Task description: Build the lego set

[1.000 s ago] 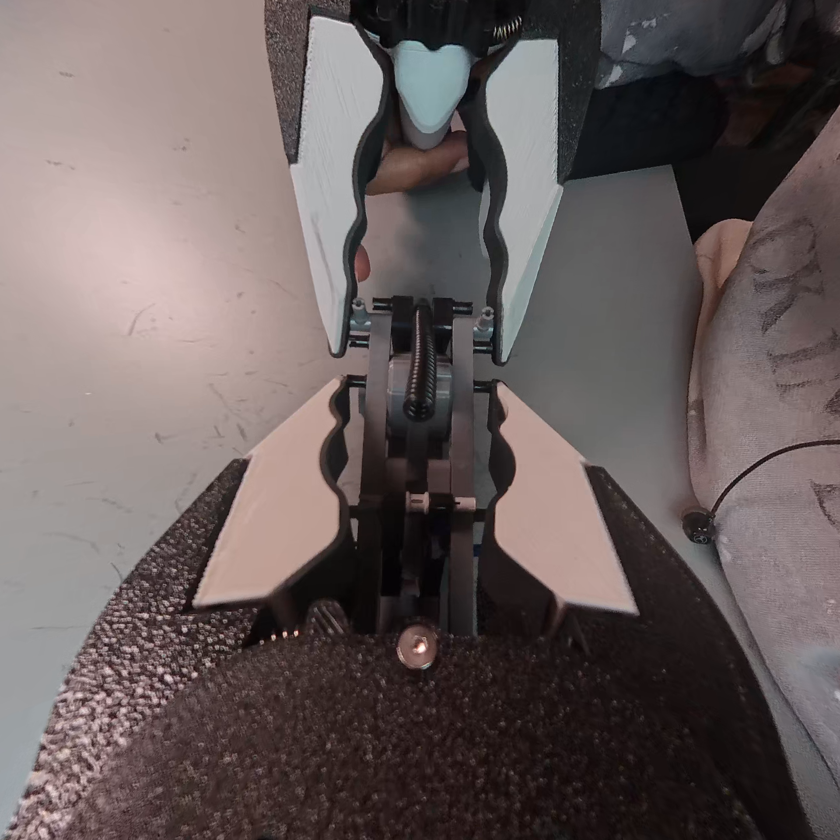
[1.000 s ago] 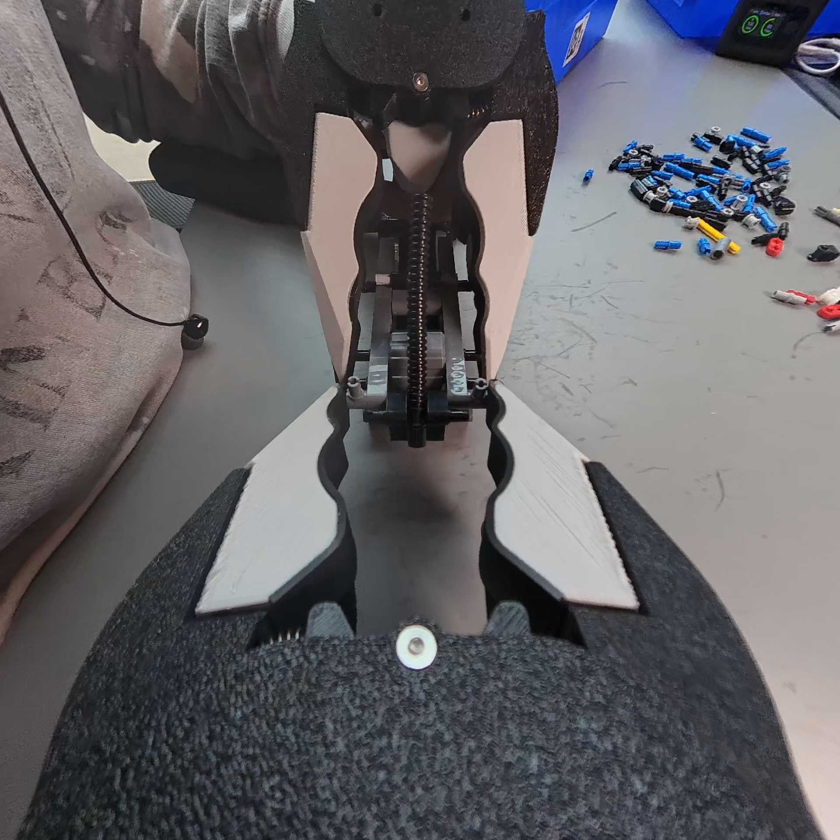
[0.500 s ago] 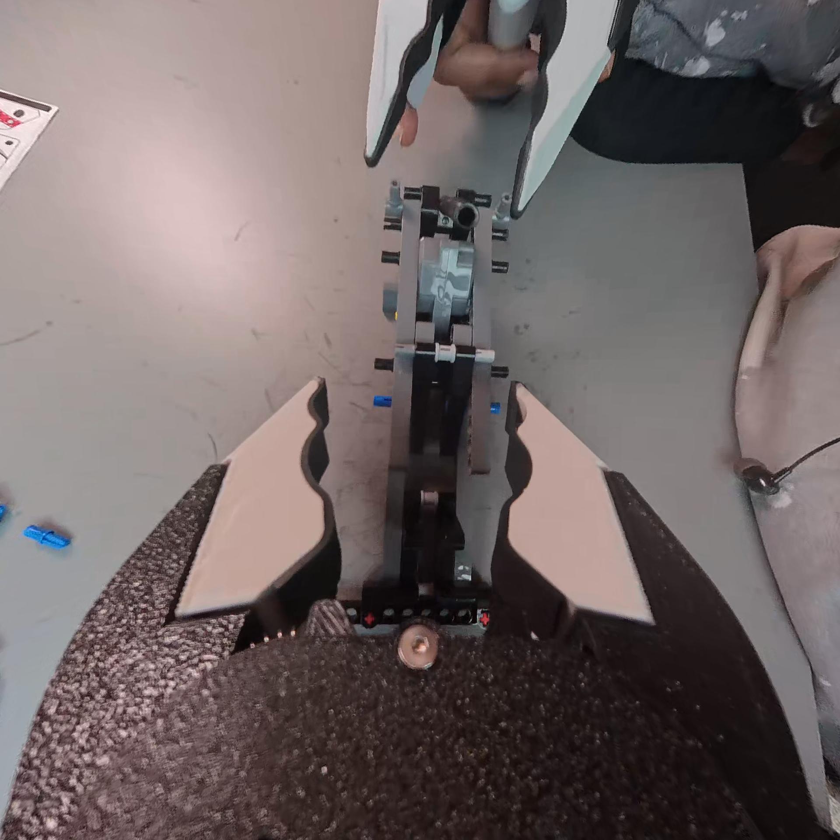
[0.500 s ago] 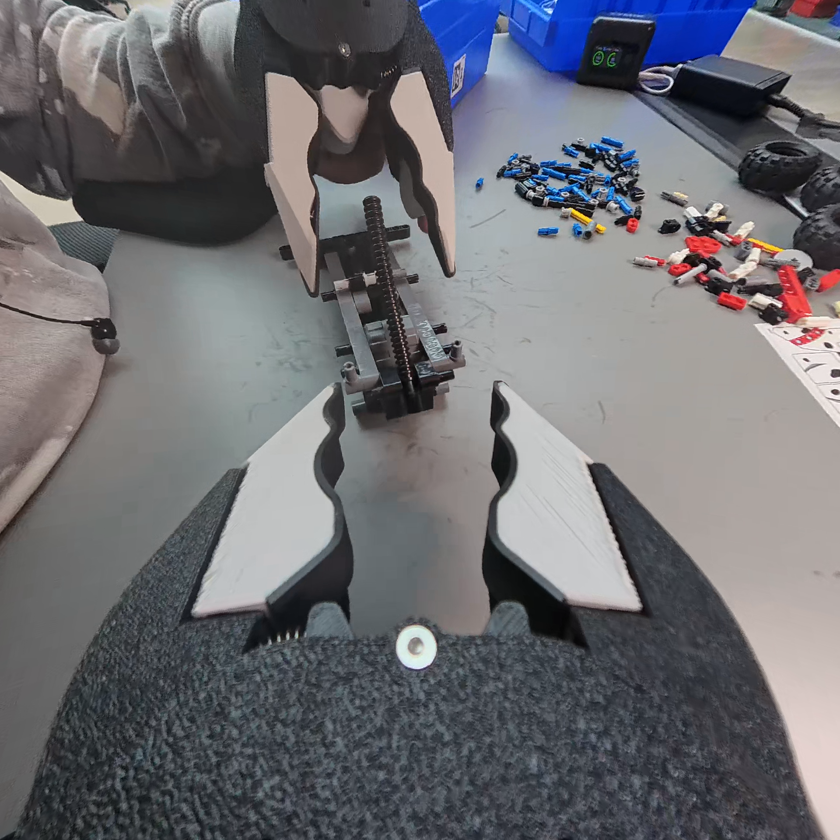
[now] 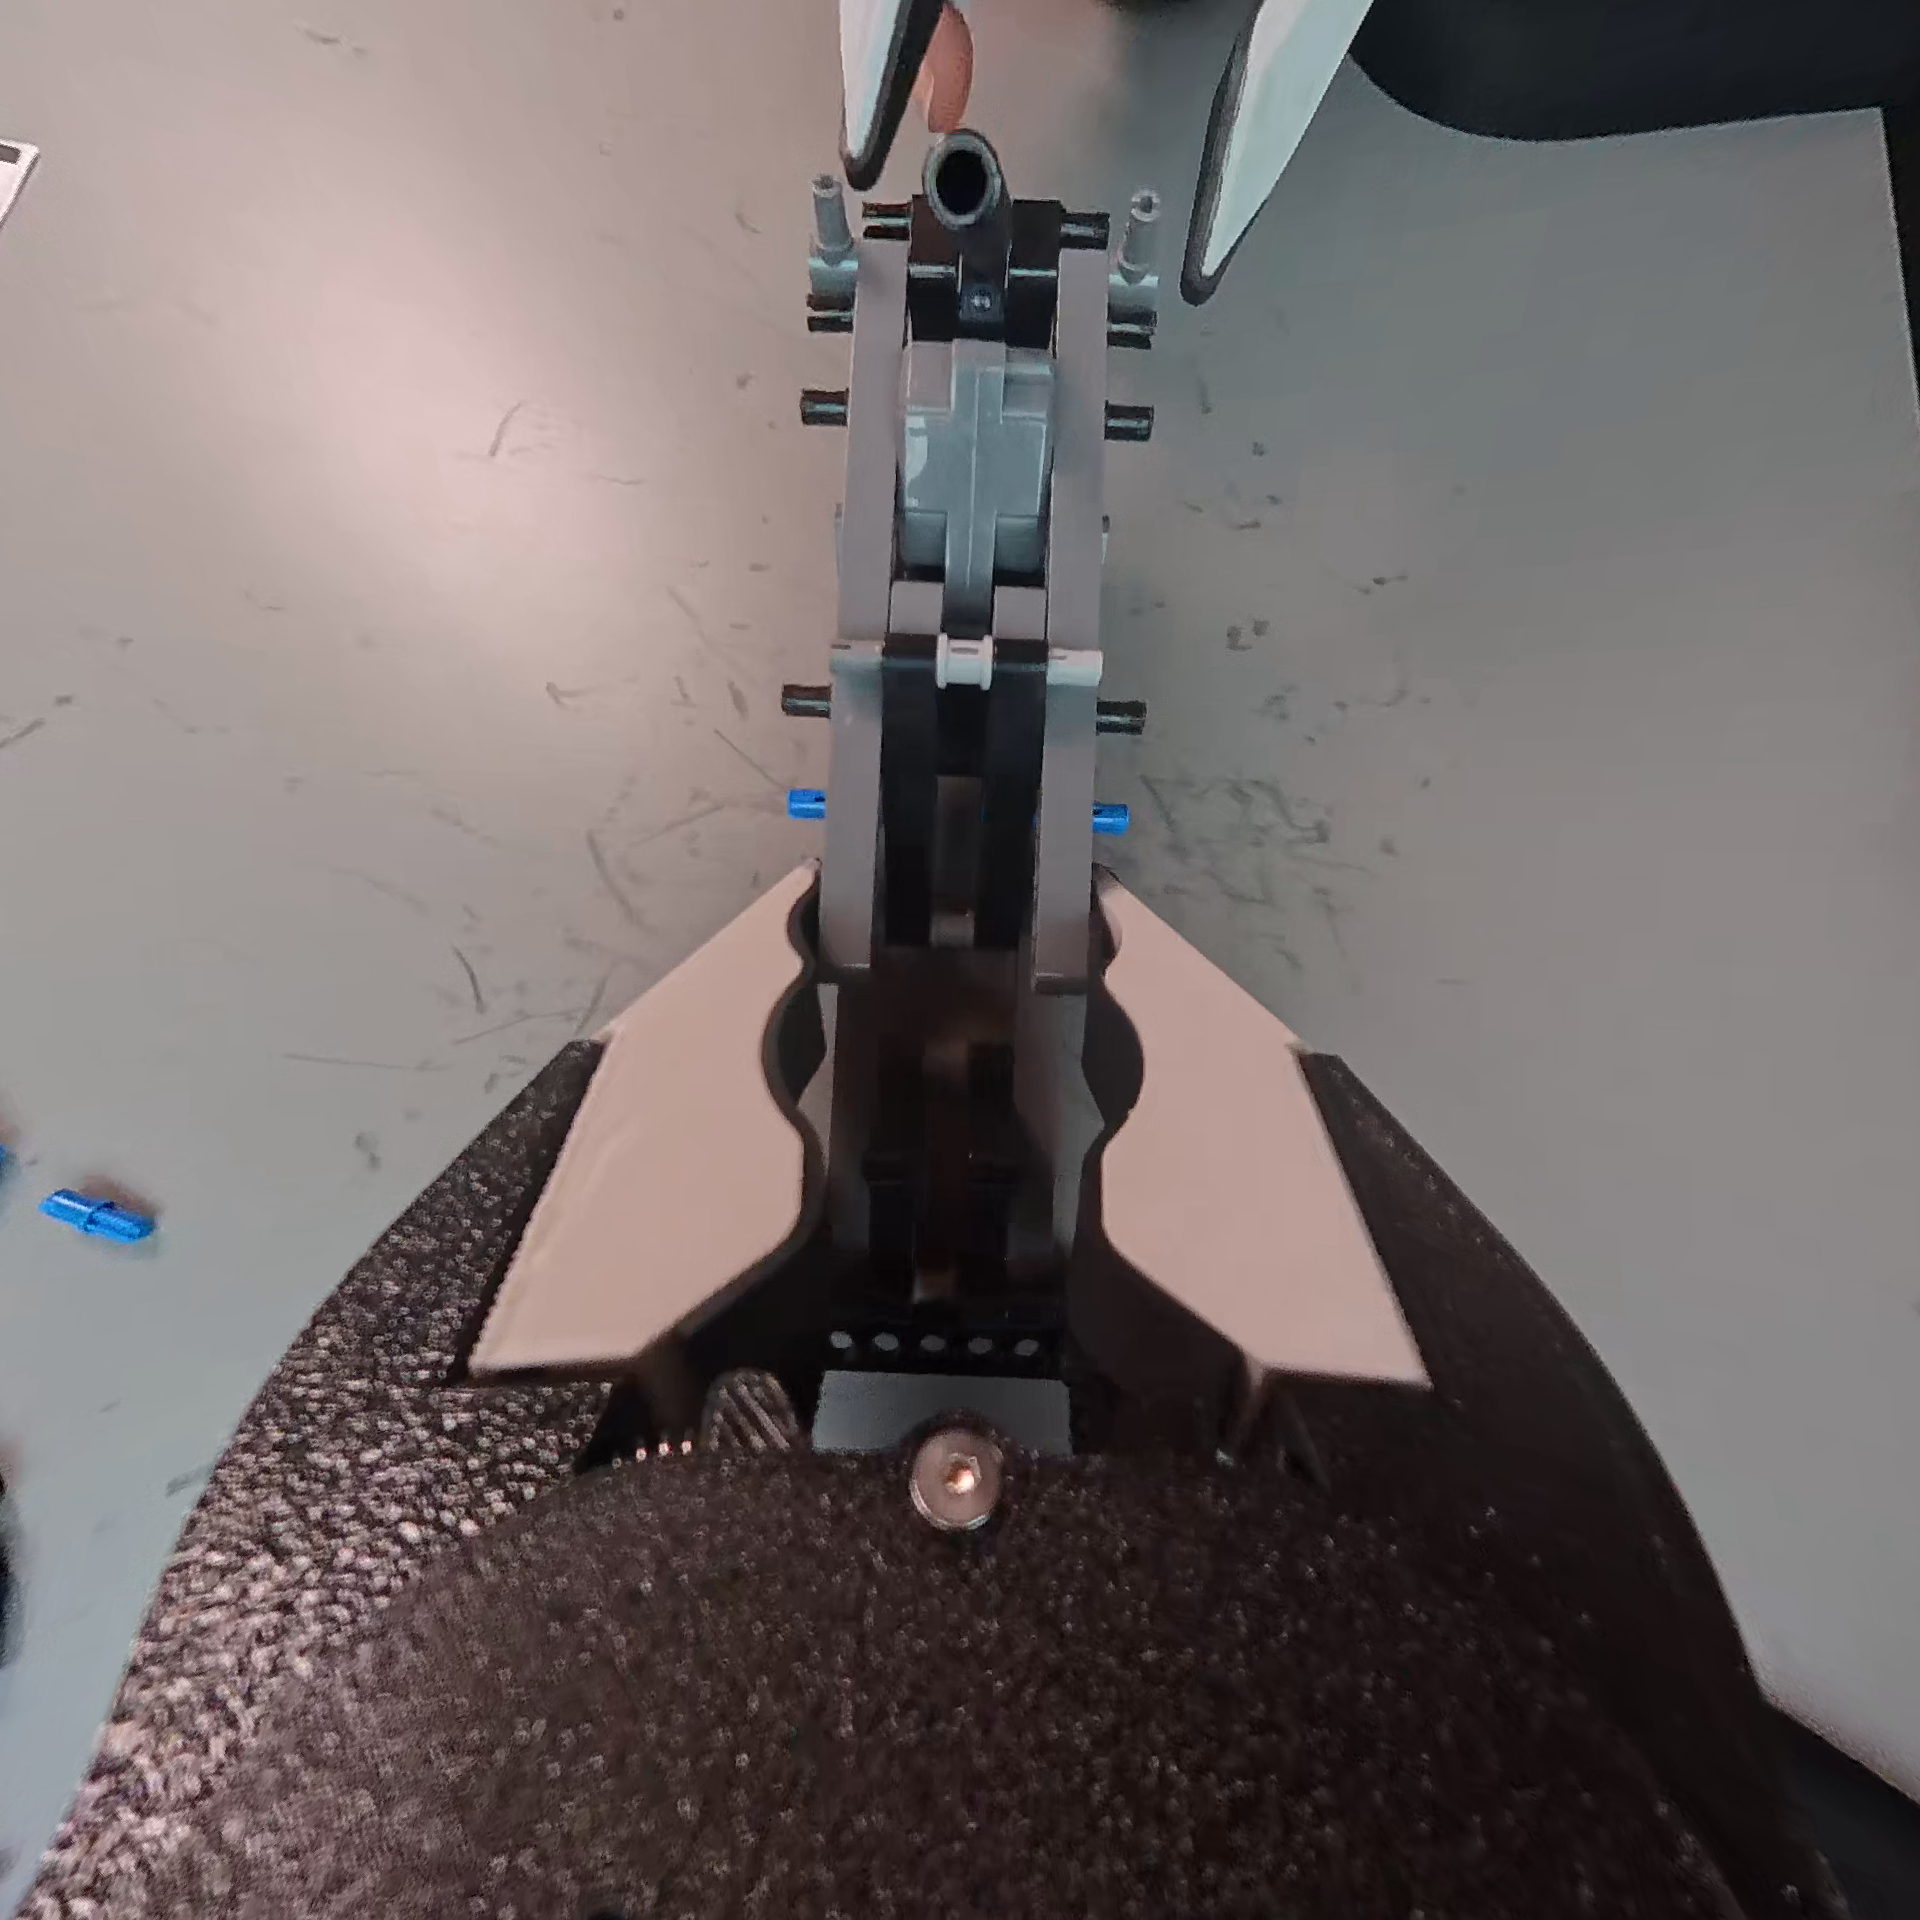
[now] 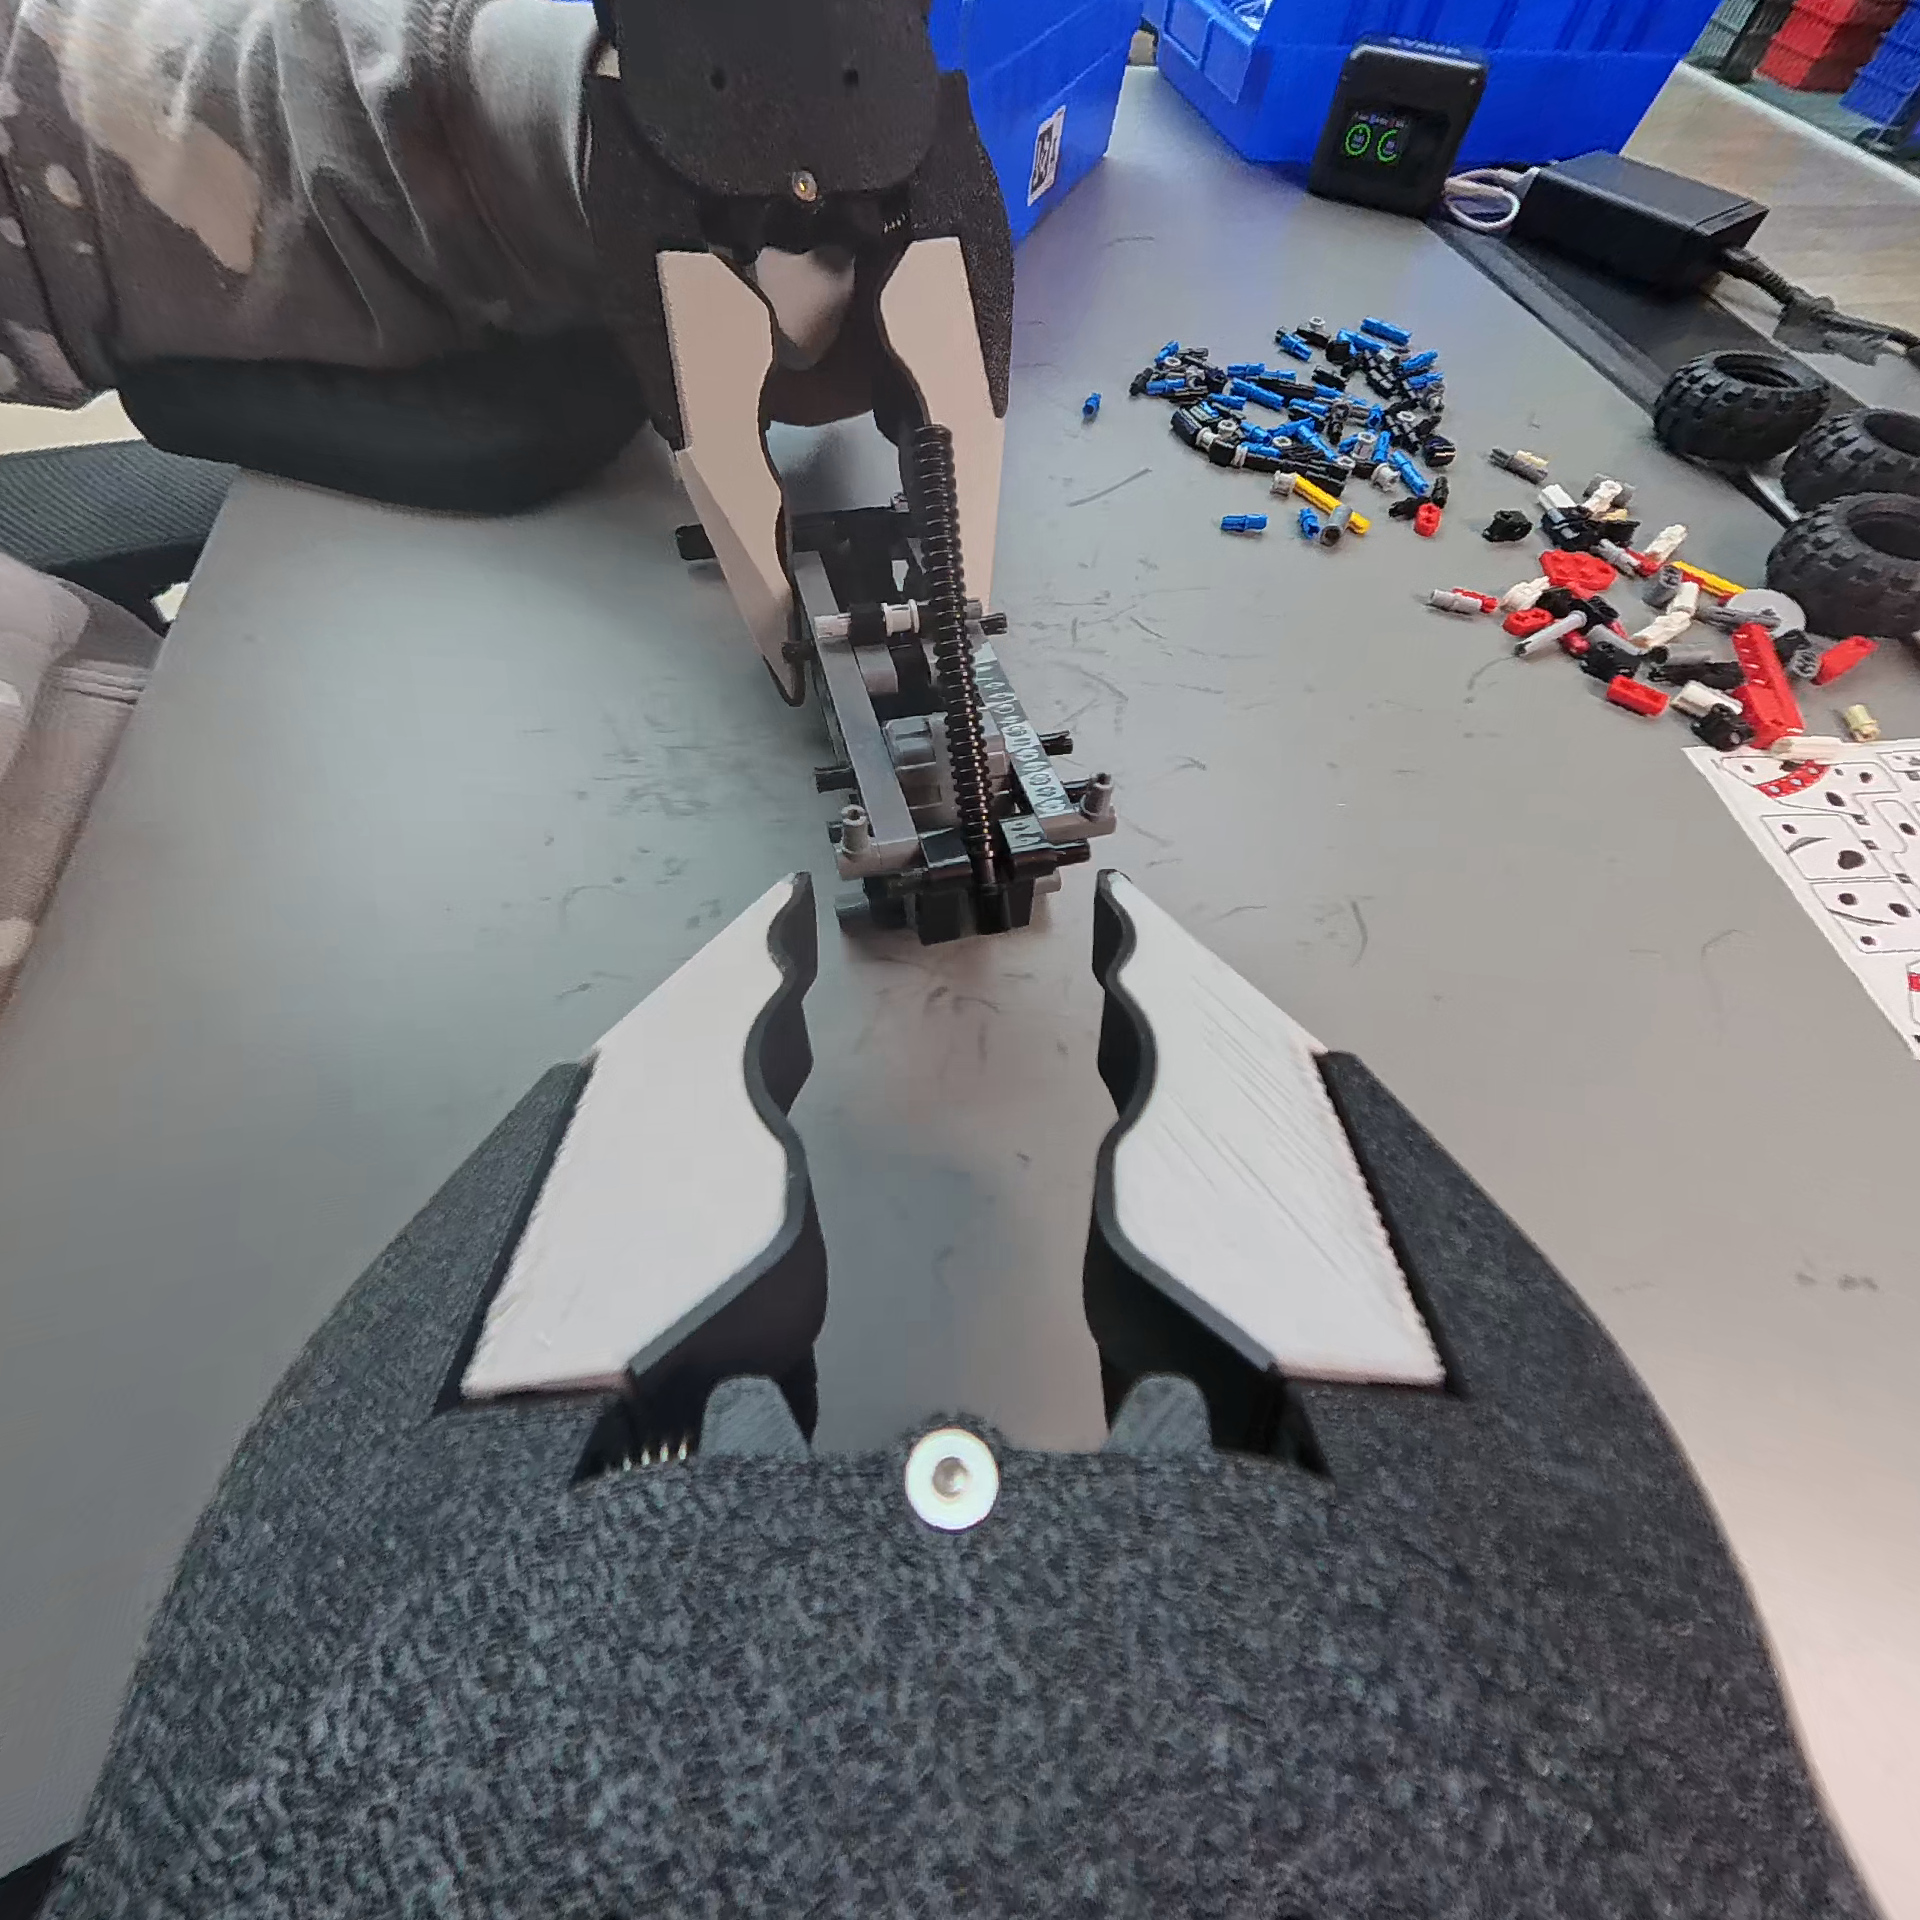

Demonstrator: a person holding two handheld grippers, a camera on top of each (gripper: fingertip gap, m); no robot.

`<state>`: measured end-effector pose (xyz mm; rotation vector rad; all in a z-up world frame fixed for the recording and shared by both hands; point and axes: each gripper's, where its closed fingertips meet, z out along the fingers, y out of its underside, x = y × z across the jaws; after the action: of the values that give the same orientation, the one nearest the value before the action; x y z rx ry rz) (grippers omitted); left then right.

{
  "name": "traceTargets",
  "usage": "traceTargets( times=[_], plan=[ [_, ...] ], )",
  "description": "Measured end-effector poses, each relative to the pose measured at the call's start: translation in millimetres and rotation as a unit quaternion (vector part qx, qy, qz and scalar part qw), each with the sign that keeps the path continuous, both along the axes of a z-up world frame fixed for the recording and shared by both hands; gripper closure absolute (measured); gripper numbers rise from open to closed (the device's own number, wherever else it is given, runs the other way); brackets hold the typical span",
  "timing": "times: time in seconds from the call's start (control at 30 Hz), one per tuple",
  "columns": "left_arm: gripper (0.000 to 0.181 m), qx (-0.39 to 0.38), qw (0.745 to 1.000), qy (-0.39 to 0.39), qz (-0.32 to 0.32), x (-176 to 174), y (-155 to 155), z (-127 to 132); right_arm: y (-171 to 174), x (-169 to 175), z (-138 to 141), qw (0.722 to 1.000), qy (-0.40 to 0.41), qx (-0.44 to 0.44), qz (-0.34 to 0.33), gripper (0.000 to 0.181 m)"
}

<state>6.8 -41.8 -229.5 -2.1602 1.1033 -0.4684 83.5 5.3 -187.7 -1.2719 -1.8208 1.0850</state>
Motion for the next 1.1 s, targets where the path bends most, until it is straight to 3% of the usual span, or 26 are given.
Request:
traceTargets(
  times=[0.47,0.9,1.1],
  plan=[
    [0.132,0.024,0.998,-0.026,0.043,-4,19,1,15,-2,4,0.999,0.019,0.018,-0.042,0.147],
    [0.13,0.08,0.996,-0.022,0.034,-13,24,8,18,-3,3,0.998,0.016,0.021,-0.05,0.148],
    [0.132,0.075,0.997,-0.019,0.028,-20,19,10,34,-11,33,0.989,0.093,-0.054,-0.097,0.16]
  ],
)
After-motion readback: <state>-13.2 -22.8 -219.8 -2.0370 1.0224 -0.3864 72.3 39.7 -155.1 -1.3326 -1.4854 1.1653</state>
